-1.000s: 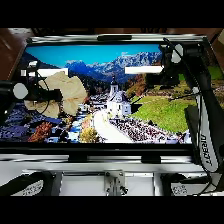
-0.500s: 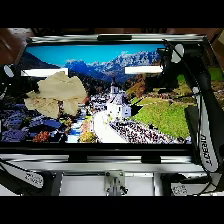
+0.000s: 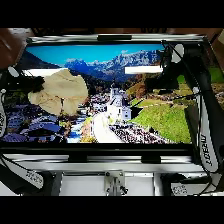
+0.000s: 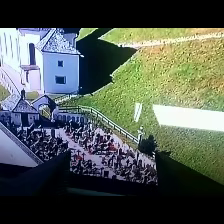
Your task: Fold the shirts.
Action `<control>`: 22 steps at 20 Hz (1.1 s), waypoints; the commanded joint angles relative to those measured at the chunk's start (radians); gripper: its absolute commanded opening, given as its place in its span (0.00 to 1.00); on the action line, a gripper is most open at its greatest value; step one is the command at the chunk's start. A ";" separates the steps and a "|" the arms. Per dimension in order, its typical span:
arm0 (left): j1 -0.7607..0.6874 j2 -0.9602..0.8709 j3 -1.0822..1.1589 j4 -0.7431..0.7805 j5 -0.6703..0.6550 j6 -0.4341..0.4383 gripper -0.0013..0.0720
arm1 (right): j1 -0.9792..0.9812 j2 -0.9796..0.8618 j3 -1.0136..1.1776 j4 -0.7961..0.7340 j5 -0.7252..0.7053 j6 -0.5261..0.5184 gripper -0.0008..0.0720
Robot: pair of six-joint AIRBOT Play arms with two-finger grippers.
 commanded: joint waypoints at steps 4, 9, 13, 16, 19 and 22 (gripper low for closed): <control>-0.197 0.517 0.006 -0.084 0.085 0.176 0.07 | 0.000 0.165 0.002 -0.113 0.011 -0.067 0.89; -0.521 0.856 -0.021 -0.105 -0.097 0.140 0.07 | 0.000 0.439 0.002 -0.150 -0.016 0.032 0.89; -0.703 0.888 -0.243 -0.061 -0.196 0.052 0.07 | 0.000 0.539 0.001 -0.134 0.060 0.063 0.89; -0.806 0.883 -0.521 -0.059 -0.086 0.023 0.07 | 0.000 0.542 -0.029 -0.091 0.114 0.056 0.89; -0.839 0.883 -0.750 -0.073 0.084 -0.100 0.08 | 0.001 0.542 -0.178 -0.023 0.061 0.056 0.89; -0.820 0.883 -0.760 -0.102 0.100 -0.106 1.00 | 0.000 0.524 -0.314 -0.004 -0.063 0.039 0.89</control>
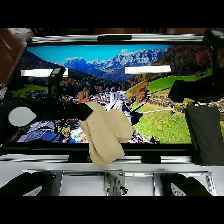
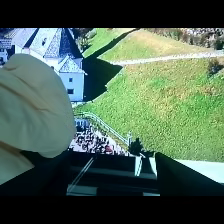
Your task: Fold the shirts.
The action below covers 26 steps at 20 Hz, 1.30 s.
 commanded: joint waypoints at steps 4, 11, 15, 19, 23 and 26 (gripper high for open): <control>0.216 0.005 0.101 0.073 -0.279 0.082 0.99 | -0.017 -0.121 -0.119 0.082 -0.069 -0.100 0.89; 0.460 0.004 -0.219 -0.038 -0.537 0.200 0.97 | -0.164 -0.386 -0.121 0.380 -0.016 -0.168 0.89; 0.433 0.000 -0.478 -0.309 -0.237 0.201 0.82 | -0.145 -0.471 -0.121 0.399 -0.014 -0.192 0.89; 0.414 -0.082 -0.517 -0.414 -0.178 0.292 0.82 | -0.137 -0.534 -0.121 0.404 -0.023 -0.204 0.89; 0.398 -0.211 -0.514 -0.545 -0.122 0.391 0.82 | -0.137 -0.587 -0.121 0.410 -0.038 -0.203 0.89; 0.385 -0.298 -0.496 -0.550 -0.122 0.433 0.80 | -0.137 -0.590 -0.171 0.426 -0.096 -0.192 0.89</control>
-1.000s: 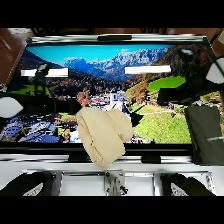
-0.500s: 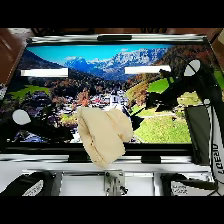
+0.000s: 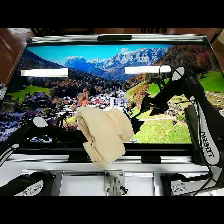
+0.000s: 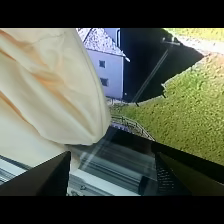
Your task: Fold the shirts.
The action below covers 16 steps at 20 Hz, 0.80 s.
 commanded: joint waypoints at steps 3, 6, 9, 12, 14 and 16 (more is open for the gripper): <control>-0.011 -0.097 0.009 -0.051 0.021 0.072 0.47 | 0.000 -0.016 -0.111 0.047 -0.061 0.005 0.89; -0.011 -0.094 0.021 -0.050 0.003 0.113 0.07 | 0.000 -0.016 -0.173 0.073 -0.087 -0.013 0.89; -0.011 -0.080 0.052 -0.050 -0.009 0.116 0.07 | 0.038 -0.016 -0.229 0.121 -0.158 -0.043 0.89; -0.011 -0.056 0.088 -0.035 -0.013 0.127 0.07 | 0.114 -0.016 -0.275 0.115 -0.260 -0.061 0.89; -0.011 -0.042 0.108 -0.027 -0.013 0.127 0.07 | 0.138 -0.030 -0.281 0.117 -0.271 -0.042 0.89; -0.011 -0.031 0.133 -0.016 -0.014 0.127 0.07 | 0.156 -0.057 -0.281 0.122 -0.254 -0.018 0.89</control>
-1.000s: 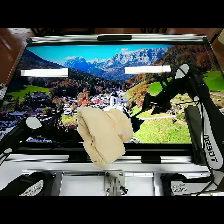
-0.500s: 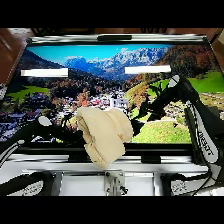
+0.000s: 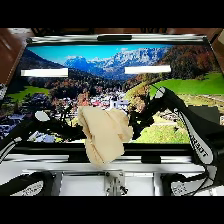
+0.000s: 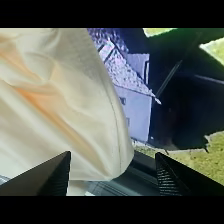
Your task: Fold the shirts.
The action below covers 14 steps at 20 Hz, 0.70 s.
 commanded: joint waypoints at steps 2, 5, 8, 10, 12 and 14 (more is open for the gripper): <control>0.000 0.019 0.065 0.043 -0.021 0.005 0.07 | 0.062 -0.041 -0.014 0.006 -0.026 0.023 0.86; 0.000 0.020 0.118 0.121 -0.049 -0.010 0.07 | 0.077 -0.040 -0.005 0.002 -0.043 0.033 0.26; 0.000 0.032 0.208 0.244 -0.120 -0.031 0.07 | 0.069 -0.012 0.062 -0.061 -0.001 0.044 0.12; 0.000 0.081 0.317 0.398 -0.148 -0.058 0.07 | 0.062 0.072 0.148 -0.140 0.000 0.003 0.12; 0.000 0.148 0.496 0.637 -0.184 -0.117 0.07 | 0.062 0.197 0.286 -0.213 -0.003 -0.139 0.12; 0.000 0.216 0.740 0.866 -0.204 -0.164 0.07 | 0.062 0.332 0.470 -0.384 -0.021 -0.151 0.12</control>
